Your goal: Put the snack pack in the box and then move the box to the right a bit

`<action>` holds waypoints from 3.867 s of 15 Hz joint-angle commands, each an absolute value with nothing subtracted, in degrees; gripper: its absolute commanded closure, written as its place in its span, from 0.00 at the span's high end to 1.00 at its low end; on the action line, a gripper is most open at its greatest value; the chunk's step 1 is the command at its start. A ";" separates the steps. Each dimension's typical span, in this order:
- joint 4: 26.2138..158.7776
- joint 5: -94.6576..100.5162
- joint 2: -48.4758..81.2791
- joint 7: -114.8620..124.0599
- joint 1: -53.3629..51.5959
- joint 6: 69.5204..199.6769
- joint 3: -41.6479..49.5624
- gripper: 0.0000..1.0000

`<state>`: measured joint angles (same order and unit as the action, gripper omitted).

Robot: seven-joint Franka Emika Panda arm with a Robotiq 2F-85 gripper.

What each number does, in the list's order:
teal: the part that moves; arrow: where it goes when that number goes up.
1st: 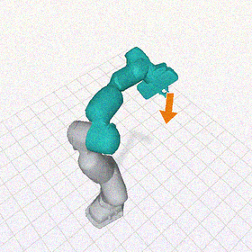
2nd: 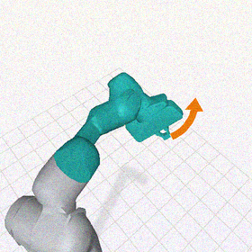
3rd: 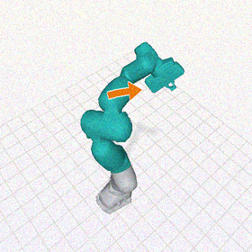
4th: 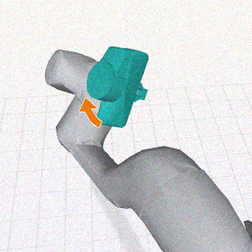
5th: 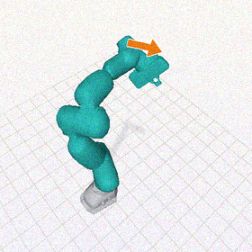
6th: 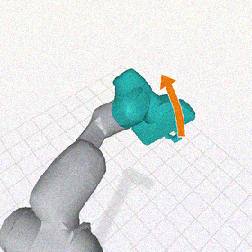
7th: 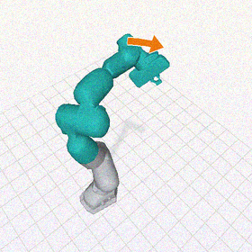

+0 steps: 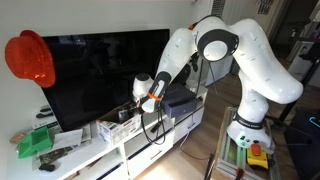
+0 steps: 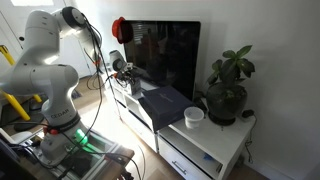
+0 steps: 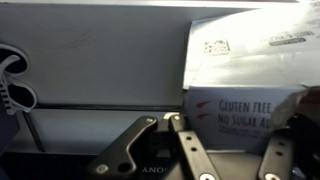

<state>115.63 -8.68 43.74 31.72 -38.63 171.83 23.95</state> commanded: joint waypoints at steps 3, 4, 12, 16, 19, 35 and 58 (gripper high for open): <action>117.48 -7.25 42.32 37.59 -45.83 170.43 32.04 0.04; 117.32 -7.16 42.69 38.08 -46.37 170.32 33.13 0.04; 117.85 -6.95 42.89 40.82 -47.58 167.24 37.54 0.04; 118.94 -5.70 42.05 40.54 -46.60 167.15 37.13 0.04; 120.40 -5.10 41.75 40.13 -46.52 167.85 37.30 0.04; 124.86 -6.68 41.60 41.47 -46.23 170.52 38.83 0.04; 135.69 1.31 23.50 38.98 -70.04 171.47 60.08 1.00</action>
<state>131.58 -1.38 28.38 39.61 -63.75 171.32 54.20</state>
